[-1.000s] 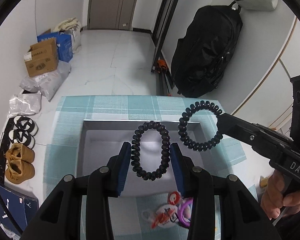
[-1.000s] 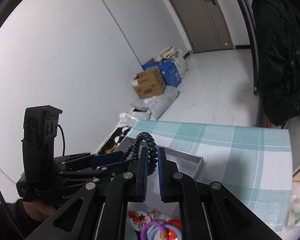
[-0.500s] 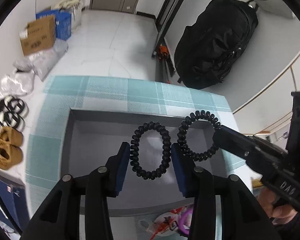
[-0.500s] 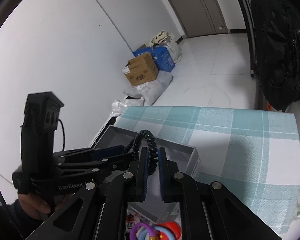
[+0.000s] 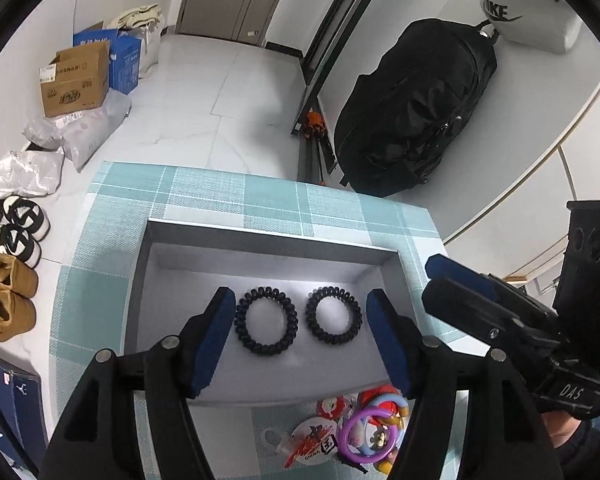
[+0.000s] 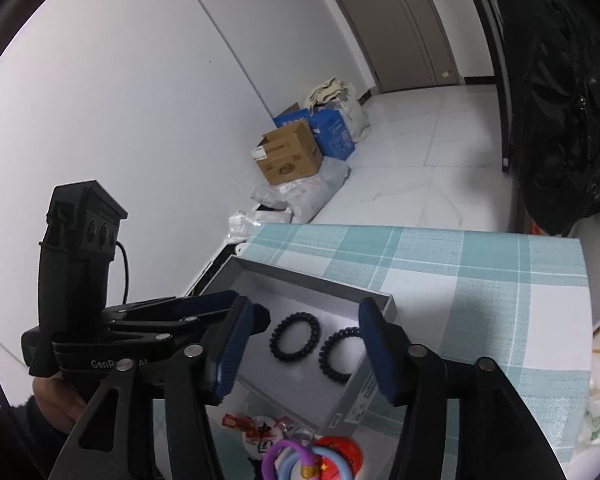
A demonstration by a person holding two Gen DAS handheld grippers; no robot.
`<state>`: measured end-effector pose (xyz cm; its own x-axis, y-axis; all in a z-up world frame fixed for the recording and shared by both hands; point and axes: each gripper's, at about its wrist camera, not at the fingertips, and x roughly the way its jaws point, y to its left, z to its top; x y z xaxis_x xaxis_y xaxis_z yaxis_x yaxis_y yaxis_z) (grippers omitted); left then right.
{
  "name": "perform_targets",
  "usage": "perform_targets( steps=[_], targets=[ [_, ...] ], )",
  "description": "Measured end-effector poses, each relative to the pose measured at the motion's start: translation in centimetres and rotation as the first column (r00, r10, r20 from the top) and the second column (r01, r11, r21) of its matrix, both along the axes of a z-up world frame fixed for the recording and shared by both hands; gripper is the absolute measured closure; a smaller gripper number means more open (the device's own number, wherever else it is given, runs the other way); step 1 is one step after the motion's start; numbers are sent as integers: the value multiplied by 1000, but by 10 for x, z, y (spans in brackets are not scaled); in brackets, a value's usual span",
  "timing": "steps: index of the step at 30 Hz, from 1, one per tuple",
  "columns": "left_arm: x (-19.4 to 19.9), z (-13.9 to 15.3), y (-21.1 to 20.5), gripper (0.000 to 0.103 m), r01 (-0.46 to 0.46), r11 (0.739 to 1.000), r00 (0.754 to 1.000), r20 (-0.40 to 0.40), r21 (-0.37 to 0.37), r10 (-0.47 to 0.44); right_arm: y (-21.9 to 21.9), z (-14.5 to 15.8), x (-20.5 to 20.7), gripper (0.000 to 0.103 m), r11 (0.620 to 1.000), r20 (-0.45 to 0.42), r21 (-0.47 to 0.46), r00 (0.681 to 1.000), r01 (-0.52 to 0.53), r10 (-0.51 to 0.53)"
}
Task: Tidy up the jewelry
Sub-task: 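Open both grippers to drop the coil hair ties into the box, then move both grippers back toward the remaining items beside the box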
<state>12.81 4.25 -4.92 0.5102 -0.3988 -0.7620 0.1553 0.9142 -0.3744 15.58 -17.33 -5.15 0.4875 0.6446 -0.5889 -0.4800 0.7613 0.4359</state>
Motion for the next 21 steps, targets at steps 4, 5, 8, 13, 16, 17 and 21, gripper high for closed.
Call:
perform_targets(
  steps=[4, 5, 8, 13, 16, 17, 21],
  targets=[
    [-12, 8, 0, 40, -13, 999, 999, 53, 48, 11, -5, 1, -4, 43, 1000, 16, 6, 1000, 22, -22],
    [-16, 10, 0, 40, -19, 998, 997, 73, 61, 15, -6, 1, -6, 43, 1000, 24, 5, 999, 29, -29],
    [-25, 11, 2, 40, -36, 995, 995, 95, 89, 28, -11, 4, -12, 39, 999, 46, 6, 998, 50, -50],
    [-43, 9, 7, 40, -81, 992, 992, 101, 101, 71, -19, 9, -30, 31, 996, 77, 13, 993, 85, -86],
    [-54, 10, 8, 40, -92, 990, 991, 110, 104, 81, -19, 10, -43, 30, 996, 98, -2, 991, 89, -88],
    [-57, 11, 7, 40, -92, 990, 990, 113, 107, 80, -18, 11, -47, 29, 996, 104, -8, 991, 87, -86],
    [-68, 12, 7, 40, -101, 989, 989, 121, 111, 88, -19, 11, -63, 24, 996, 119, -30, 990, 81, -77]
  ],
)
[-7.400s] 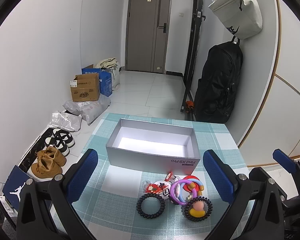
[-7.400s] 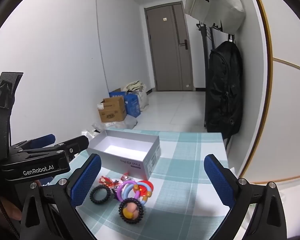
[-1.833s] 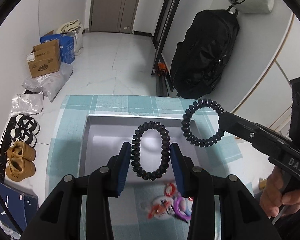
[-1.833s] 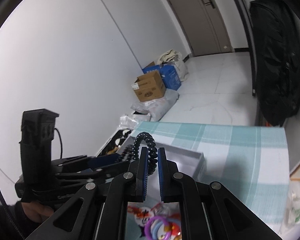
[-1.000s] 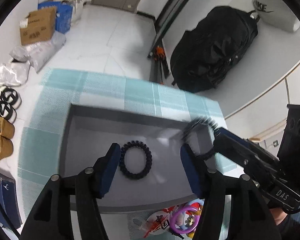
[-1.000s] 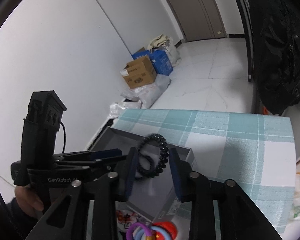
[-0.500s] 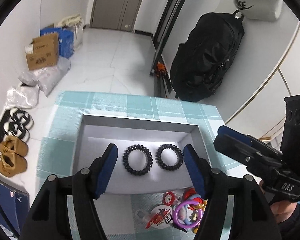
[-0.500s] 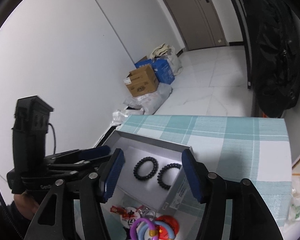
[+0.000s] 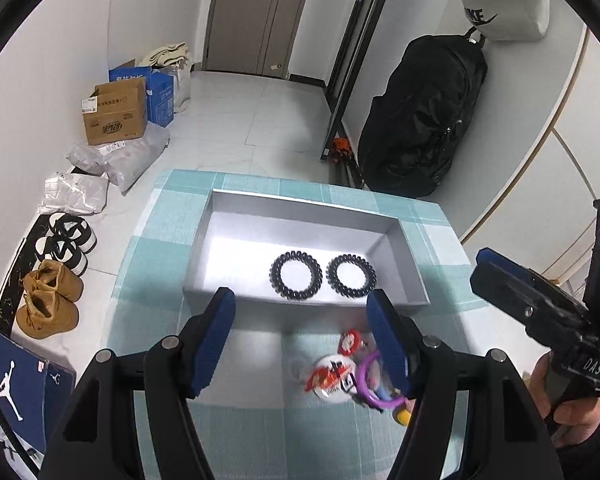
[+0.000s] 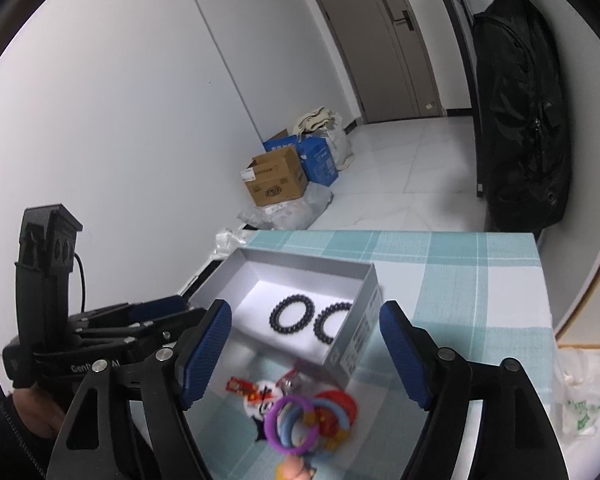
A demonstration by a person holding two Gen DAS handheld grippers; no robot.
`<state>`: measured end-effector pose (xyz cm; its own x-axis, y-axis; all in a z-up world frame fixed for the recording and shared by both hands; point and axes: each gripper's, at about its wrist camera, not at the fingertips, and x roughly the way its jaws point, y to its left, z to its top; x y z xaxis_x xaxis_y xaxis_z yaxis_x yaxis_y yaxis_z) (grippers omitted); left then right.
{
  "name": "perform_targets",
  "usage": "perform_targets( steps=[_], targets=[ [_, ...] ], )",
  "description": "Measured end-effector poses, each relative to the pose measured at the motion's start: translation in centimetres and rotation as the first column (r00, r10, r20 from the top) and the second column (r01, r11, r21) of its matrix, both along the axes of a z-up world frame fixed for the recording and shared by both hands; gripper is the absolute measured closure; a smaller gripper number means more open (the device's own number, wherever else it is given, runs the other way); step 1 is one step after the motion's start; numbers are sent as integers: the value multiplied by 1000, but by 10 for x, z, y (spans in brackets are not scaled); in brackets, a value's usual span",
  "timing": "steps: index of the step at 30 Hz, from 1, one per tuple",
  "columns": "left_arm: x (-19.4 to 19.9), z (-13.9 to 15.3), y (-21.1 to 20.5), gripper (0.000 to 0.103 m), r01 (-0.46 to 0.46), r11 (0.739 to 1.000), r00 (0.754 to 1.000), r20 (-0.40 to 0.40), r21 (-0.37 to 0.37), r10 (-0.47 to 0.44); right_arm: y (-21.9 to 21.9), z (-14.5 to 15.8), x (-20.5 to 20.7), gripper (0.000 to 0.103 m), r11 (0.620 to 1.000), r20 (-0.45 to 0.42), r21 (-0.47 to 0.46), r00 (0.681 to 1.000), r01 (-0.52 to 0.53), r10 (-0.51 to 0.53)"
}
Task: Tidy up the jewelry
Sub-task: 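Move both grippers back toward the remaining items beside the box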
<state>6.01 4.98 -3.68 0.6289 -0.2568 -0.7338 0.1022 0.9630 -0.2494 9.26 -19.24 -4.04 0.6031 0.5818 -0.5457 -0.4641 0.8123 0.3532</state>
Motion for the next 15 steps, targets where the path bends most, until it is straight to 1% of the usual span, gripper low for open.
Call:
perform_targets(
  steps=[3, 6, 8, 10, 12, 15],
  targets=[
    [-5, -5, 3, 39, -21, 1000, 1000, -18, -7, 20, -2, -1, -9, 22, 1000, 1, -21, 1000, -6, 6],
    [-11, -16, 9, 38, -31, 998, 997, -68, -51, 28, -5, -5, -18, 19, 1000, -9, -31, 1000, 2, -2],
    [-15, -23, 10, 37, -36, 997, 995, -99, -61, 30, -6, -9, -23, 19, 999, -24, -37, 1000, 3, -3],
    [-15, -30, 7, 35, -34, 998, 992, -125, -50, 28, -6, -14, -27, 19, 999, -39, -43, 999, 3, -4],
    [-13, -37, 3, 35, -14, 999, 989, -149, -34, 9, -4, -17, -32, 19, 999, -57, -51, 998, -2, -1],
    [-9, -50, -1, 35, 2, 1000, 981, -196, -11, -4, -2, -21, -40, 19, 998, -61, -66, 998, -8, 4]
  ],
)
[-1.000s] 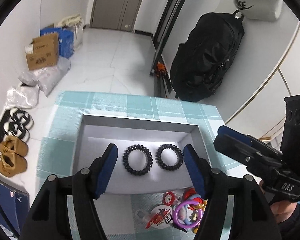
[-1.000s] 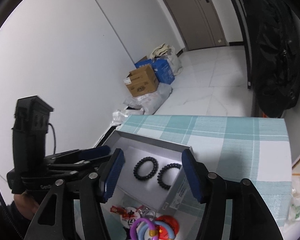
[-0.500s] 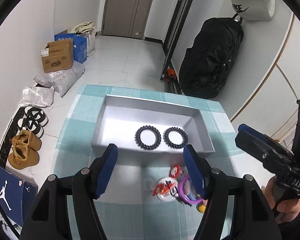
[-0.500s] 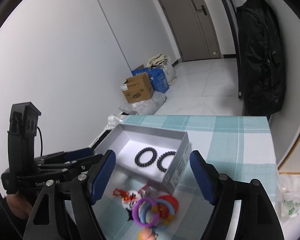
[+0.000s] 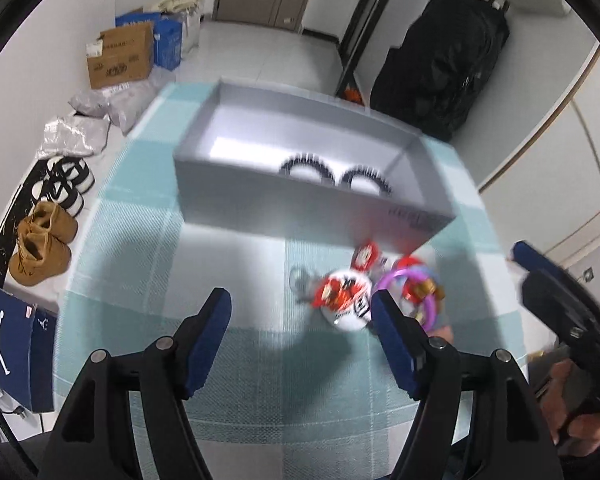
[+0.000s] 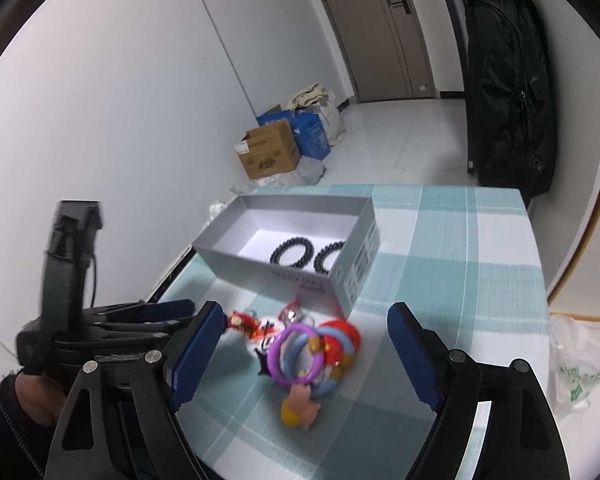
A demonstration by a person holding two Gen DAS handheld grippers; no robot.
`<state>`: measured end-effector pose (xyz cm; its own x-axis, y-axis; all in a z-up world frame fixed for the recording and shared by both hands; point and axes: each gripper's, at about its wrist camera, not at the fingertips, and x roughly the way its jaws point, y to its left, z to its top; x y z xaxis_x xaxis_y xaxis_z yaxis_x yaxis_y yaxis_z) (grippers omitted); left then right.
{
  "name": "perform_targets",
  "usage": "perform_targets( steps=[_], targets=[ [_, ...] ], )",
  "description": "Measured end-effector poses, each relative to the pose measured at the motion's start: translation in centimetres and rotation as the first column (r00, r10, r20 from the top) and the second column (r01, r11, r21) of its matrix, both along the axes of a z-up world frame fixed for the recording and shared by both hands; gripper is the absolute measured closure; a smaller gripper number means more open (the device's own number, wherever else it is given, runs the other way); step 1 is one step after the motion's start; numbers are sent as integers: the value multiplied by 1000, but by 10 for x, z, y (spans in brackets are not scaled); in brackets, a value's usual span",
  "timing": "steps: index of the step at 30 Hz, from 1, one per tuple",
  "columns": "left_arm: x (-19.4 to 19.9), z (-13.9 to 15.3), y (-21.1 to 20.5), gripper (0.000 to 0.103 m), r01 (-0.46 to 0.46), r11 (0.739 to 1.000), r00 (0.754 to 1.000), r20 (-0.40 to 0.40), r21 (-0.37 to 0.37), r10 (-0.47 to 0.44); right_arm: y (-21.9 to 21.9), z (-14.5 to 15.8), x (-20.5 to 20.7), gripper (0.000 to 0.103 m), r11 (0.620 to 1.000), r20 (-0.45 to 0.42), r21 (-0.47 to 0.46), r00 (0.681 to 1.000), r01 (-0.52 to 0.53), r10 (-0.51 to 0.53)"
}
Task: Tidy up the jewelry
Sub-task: 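Move both grippers back toward the remaining items beside the box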
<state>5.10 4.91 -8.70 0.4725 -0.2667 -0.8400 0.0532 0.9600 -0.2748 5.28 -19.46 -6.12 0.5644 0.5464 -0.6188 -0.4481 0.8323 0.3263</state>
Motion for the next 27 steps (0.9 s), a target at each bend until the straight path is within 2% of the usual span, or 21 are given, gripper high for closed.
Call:
perform_targets(
  steps=[6, 11, 19, 23, 24, 26, 27],
  targets=[
    [4, -9, -2, 35, -2, 1000, 1000, -26, 27, 3, -4, -4, -8, 18, 999, -7, -34, 1000, 6, -6],
    [5, -10, -5, 35, 6, 1000, 1000, -19, 29, -5, -14, -7, -6, 18, 999, -29, -15, 999, 29, -30],
    [8, -12, 0, 37, 17, 998, 1000, 1, -53, -17, -10, -7, -6, 18, 1000, -32, -9, 999, 17, -17],
    [8, -11, -3, 53, 23, 999, 1000, 1, -46, -23, -10, -7, -6, 18, 1000, -36, -12, 999, 17, -18],
    [8, -12, -2, 61, 29, 997, 1000, -3, -71, -29, -10, -7, -5, 18, 1000, -39, -10, 999, 20, -20],
    [10, -13, -1, 67, 30, 994, 999, -12, -101, -32, -12, -8, -4, 18, 1000, -43, -4, 999, 24, -25],
    [11, -13, 0, 74, 29, 994, 999, -12, -103, -31, -12, -9, -4, 18, 1000, -48, -1, 999, 26, -26]
  ],
)
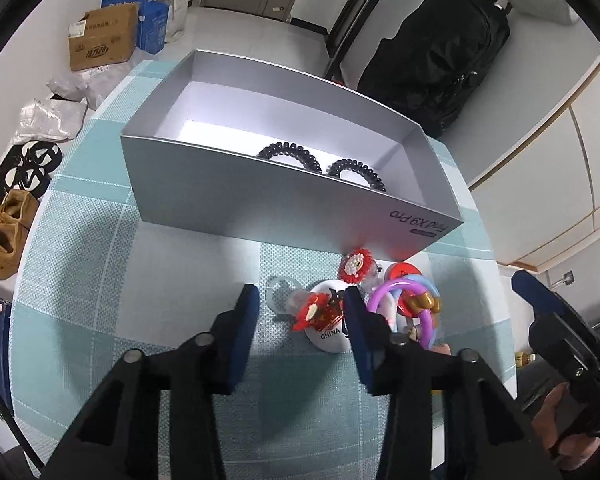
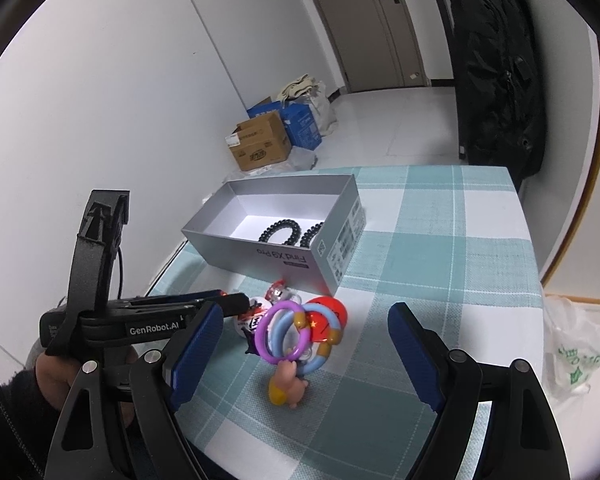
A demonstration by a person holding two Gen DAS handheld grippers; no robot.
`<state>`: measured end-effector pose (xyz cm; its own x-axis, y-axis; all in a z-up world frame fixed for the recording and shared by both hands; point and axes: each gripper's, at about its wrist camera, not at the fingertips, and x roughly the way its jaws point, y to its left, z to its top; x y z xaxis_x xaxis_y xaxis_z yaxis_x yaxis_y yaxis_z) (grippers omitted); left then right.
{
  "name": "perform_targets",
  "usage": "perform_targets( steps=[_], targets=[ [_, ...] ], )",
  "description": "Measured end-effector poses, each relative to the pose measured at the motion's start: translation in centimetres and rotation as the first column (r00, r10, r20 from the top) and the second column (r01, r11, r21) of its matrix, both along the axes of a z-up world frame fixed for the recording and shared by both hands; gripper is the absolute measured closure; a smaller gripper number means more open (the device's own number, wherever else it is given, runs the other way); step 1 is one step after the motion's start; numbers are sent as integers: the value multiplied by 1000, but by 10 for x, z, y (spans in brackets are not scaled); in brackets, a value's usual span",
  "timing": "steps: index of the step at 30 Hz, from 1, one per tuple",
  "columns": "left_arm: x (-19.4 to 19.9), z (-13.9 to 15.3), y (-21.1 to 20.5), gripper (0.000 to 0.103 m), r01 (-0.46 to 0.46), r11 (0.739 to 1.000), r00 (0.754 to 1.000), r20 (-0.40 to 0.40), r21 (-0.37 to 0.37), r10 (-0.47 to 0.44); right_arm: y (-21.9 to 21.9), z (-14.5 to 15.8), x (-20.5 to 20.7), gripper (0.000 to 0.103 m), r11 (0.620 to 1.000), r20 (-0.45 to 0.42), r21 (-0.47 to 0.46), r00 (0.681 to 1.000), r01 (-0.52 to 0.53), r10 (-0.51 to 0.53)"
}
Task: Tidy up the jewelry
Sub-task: 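Move both grippers back toward the remaining items beside the box, then grasp the purple ring with the right gripper while the left grasps the red figure keychain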
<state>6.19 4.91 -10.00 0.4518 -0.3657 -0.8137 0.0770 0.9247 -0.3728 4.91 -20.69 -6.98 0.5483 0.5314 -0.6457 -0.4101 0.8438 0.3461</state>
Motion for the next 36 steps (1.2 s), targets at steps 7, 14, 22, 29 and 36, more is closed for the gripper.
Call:
perform_targets(
  steps=[7, 14, 22, 29, 36],
  targets=[
    [2, -2, 2, 80, 3, 999, 1000, -16, -38, -3, 2, -3, 0, 18, 1000, -14, 1, 1000, -11, 11],
    [-2, 0, 6, 80, 19, 999, 999, -28, -44, -20, 10, -8, 4, 18, 997, -68, 54, 996, -54, 57],
    [-5, 11, 27, 80, -17, 997, 1000, 2, -79, 18, 33, -15, 4, 31, 995, -86, -1, 991, -102, 102],
    [-2, 17, 36, 80, -39, 995, 999, 17, -87, 40, 48, -34, -12, 34, 977, -105, -158, 986, -146, 130],
    [-4, 22, 34, 80, -15, 995, 999, 36, -102, 19, 70, -36, -14, 34, 955, -17, -260, 989, -144, 145]
  ],
)
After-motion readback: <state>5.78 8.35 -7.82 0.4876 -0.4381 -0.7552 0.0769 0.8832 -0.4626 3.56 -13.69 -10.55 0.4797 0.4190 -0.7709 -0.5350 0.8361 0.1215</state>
